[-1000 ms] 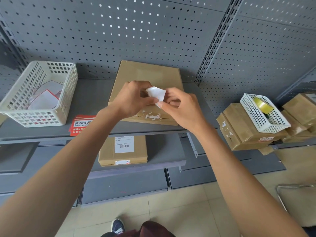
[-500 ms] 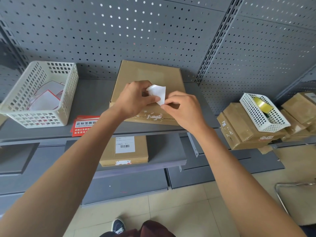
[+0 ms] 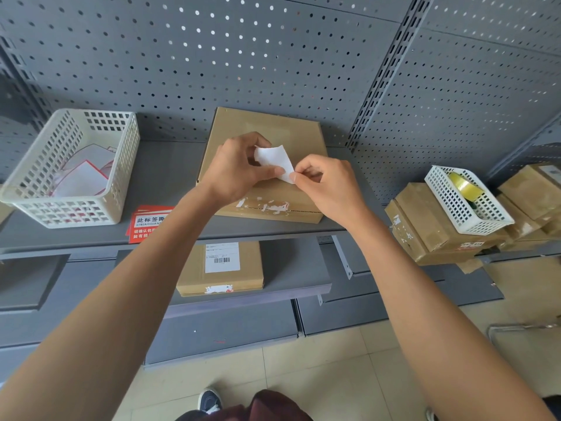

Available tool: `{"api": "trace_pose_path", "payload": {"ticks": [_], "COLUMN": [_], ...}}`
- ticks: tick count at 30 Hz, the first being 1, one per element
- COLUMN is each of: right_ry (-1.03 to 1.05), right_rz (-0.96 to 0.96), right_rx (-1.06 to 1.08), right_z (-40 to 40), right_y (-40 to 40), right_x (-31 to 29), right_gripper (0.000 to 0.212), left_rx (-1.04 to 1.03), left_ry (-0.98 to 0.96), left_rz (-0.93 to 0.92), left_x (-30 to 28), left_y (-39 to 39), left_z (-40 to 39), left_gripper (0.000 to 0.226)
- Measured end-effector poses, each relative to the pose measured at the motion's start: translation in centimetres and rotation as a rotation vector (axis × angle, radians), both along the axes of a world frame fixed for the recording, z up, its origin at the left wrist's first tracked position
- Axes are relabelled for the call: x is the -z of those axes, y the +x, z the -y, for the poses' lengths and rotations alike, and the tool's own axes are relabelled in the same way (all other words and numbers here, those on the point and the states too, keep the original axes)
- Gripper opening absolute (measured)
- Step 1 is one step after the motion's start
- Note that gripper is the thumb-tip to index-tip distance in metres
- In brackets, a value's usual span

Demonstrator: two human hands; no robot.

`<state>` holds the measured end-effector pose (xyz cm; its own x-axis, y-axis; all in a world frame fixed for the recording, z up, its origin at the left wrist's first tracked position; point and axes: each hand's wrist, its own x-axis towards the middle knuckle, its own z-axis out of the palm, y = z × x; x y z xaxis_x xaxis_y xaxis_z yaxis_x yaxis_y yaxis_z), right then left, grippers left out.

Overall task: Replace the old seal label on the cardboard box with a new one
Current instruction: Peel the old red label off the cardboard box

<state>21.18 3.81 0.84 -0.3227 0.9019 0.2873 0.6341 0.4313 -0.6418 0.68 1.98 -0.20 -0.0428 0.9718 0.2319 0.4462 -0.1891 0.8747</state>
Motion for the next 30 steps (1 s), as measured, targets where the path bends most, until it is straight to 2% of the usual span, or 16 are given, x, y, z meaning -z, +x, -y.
{"api": "trace_pose_path", "payload": {"ticks": [5, 10, 12, 14, 20, 25, 30], "right_ry": [-0.002, -0.046, -0.093, -0.101, -0.030, -0.068, -0.071], "right_rz": [-0.023, -0.128, -0.115, -0.045, 0.011, -0.024, -0.030], "right_rx": [-0.030, -0.031, -0.036, -0.025, -0.044, -0.026, -0.012], "right_z": [-0.5, -0.7, -0.8, -1.1, -1.8, -2.4, -3.1], "right_y": [-0.1, -0.2, -0.2, -0.4, -1.1, -1.5, -1.7], "right_x": [0.1, 0.4, 0.4, 0.5, 0.2, 0.6, 1.0], "right_gripper": [0.007, 0.004, 0.023, 0.030, 0.004, 0.013, 0.016], "left_rx": [-0.034, -0.070, -0.090, -0.102, -0.088, -0.086, -0.083], "left_ry": [0.026, 0.037, 0.049, 0.052, 0.057, 0.055, 0.068], "left_rz": [-0.023, -0.018, -0.028, -0.027, -0.004, 0.033, 0.004], "left_x": [-0.1, -0.1, 0.0, 0.0, 0.0, 0.0, -0.1], "left_y": [0.1, 0.2, 0.3, 0.3, 0.2, 0.1, -0.1], "left_z": [0.2, 0.1, 0.1, 0.1, 0.1, 0.1, 0.1], "left_gripper": [0.023, 0.023, 0.018, 0.018, 0.024, 0.023, 0.038]}}
